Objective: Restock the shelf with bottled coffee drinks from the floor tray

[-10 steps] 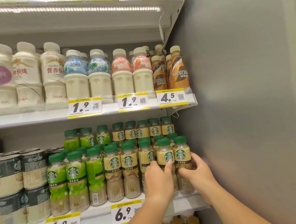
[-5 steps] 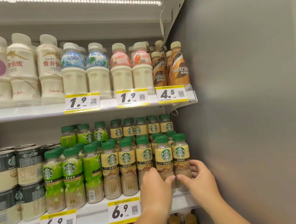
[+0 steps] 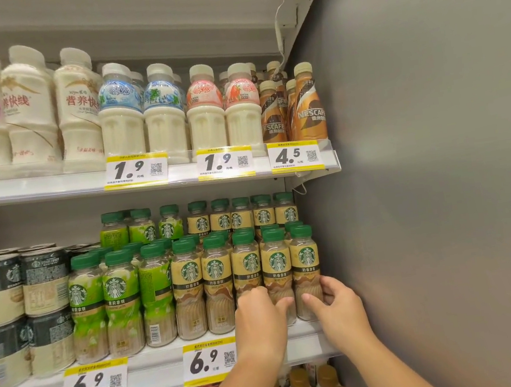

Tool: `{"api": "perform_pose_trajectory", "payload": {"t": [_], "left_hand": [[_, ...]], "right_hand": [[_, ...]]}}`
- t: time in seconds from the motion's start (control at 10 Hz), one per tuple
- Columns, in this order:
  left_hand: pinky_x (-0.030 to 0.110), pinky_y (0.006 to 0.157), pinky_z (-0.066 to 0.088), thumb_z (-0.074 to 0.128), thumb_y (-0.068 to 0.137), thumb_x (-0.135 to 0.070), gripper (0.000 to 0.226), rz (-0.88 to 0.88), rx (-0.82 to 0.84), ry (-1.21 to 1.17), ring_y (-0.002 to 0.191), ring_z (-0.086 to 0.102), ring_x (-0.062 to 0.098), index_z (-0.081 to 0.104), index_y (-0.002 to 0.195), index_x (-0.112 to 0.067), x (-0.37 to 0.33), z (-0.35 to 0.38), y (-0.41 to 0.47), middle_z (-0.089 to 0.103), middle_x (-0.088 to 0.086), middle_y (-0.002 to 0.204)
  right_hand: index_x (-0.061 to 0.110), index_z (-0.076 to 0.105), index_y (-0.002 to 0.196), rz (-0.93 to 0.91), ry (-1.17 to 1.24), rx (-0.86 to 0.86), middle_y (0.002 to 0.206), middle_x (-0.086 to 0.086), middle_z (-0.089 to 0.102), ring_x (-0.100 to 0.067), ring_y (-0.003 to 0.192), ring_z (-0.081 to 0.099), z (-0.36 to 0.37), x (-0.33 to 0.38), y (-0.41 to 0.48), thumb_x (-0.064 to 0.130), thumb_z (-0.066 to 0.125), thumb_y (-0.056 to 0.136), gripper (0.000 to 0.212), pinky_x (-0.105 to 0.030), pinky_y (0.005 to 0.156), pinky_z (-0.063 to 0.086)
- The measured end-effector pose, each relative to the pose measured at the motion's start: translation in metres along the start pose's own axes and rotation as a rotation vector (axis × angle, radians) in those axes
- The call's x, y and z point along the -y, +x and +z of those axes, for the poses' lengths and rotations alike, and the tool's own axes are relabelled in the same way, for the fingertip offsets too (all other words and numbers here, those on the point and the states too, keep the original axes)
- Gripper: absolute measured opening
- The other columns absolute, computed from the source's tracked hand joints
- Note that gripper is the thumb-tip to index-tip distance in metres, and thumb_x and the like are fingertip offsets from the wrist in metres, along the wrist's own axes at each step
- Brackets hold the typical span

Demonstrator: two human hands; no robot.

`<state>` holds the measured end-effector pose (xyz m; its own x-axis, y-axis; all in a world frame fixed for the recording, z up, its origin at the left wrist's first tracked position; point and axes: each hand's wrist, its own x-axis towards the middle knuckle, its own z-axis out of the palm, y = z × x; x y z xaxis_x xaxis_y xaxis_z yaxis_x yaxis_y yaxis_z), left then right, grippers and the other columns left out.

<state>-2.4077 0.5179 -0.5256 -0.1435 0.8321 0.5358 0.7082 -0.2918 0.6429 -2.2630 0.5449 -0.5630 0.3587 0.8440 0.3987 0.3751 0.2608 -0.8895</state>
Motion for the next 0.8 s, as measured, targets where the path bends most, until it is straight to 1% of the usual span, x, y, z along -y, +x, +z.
{"api": "perform_pose_trajectory", "payload": {"t": [0.1,0.2,0.3,0.4,0.5,0.6,0.7,0.8], "left_hand": [[0.027,0.065,0.047,0.073,0.085,-0.045,0.035,-0.025,-0.006,-0.019,0.08,0.064,0.021,0.064,0.094,-0.012,0.001,0.001,0.002,0.064,0.0,0.081],[0.027,0.06,0.045,0.073,0.085,-0.046,0.036,-0.044,-0.005,-0.007,0.07,0.059,0.019,0.059,0.085,-0.013,0.003,0.003,0.004,0.06,-0.002,0.074],[0.026,0.066,0.044,0.073,0.085,-0.046,0.039,-0.045,-0.019,-0.019,0.082,0.062,0.02,0.062,0.097,-0.011,0.003,0.003,0.004,0.063,-0.002,0.086],[0.027,0.072,0.047,0.072,0.085,-0.048,0.045,-0.046,-0.014,-0.01,0.093,0.064,0.022,0.062,0.107,-0.01,0.004,0.003,0.004,0.066,0.003,0.1],[0.031,0.075,0.052,0.071,0.085,-0.049,0.043,-0.044,0.005,0.001,0.092,0.063,0.022,0.061,0.105,-0.012,0.003,0.003,0.004,0.065,0.004,0.1],[0.033,0.077,0.053,0.069,0.087,-0.049,0.045,-0.018,0.028,0.012,0.094,0.063,0.023,0.059,0.108,-0.011,0.005,0.002,0.004,0.064,0.004,0.105],[0.035,0.085,0.053,0.059,0.093,-0.051,0.05,0.058,0.083,0.028,0.106,0.061,0.024,0.052,0.123,-0.011,0.008,-0.006,-0.006,0.059,0.005,0.117],[0.035,0.089,0.05,0.049,0.096,-0.051,0.052,0.179,0.114,0.163,0.115,0.056,0.025,0.045,0.13,-0.012,0.015,-0.019,-0.02,0.053,0.006,0.125]], "right_hand": [[0.025,0.055,0.137,0.004,-0.014,0.002,0.124,0.007,0.067,-0.015,0.114,0.064,0.002,-0.002,0.0,0.034,0.074,0.085,0.056,-0.043,0.095,0.057],[0.024,0.055,0.137,-0.01,-0.032,-0.005,0.124,0.007,0.067,-0.015,0.114,0.063,0.003,-0.003,0.002,0.035,0.073,0.086,0.055,-0.043,0.095,0.056],[0.024,0.056,0.136,-0.018,-0.045,0.002,0.124,0.008,0.068,-0.014,0.113,0.063,0.002,-0.003,0.001,0.035,0.072,0.087,0.054,-0.043,0.095,0.056],[0.025,0.055,0.137,-0.024,-0.052,0.012,0.126,0.007,0.067,-0.015,0.115,0.063,0.001,-0.005,0.003,0.036,0.071,0.087,0.054,-0.041,0.096,0.055],[0.025,0.052,0.139,-0.03,-0.091,0.02,0.13,0.006,0.065,-0.016,0.118,0.061,0.001,-0.003,0.002,0.039,0.069,0.088,0.055,-0.041,0.098,0.054],[0.029,0.045,0.142,-0.071,-0.215,0.032,0.136,0.008,0.059,-0.016,0.123,0.057,0.001,-0.002,-0.003,0.05,0.06,0.09,0.058,-0.043,0.1,0.053],[0.029,0.036,0.147,-0.14,-0.401,0.036,0.142,0.006,0.052,-0.016,0.127,0.052,-0.005,0.006,-0.018,0.053,0.054,0.089,0.065,-0.041,0.101,0.05],[0.025,0.021,0.154,-0.207,-0.604,0.04,0.153,0.002,0.04,-0.019,0.138,0.041,-0.011,0.019,-0.033,0.054,0.05,0.09,0.076,-0.041,0.109,0.043]]}}
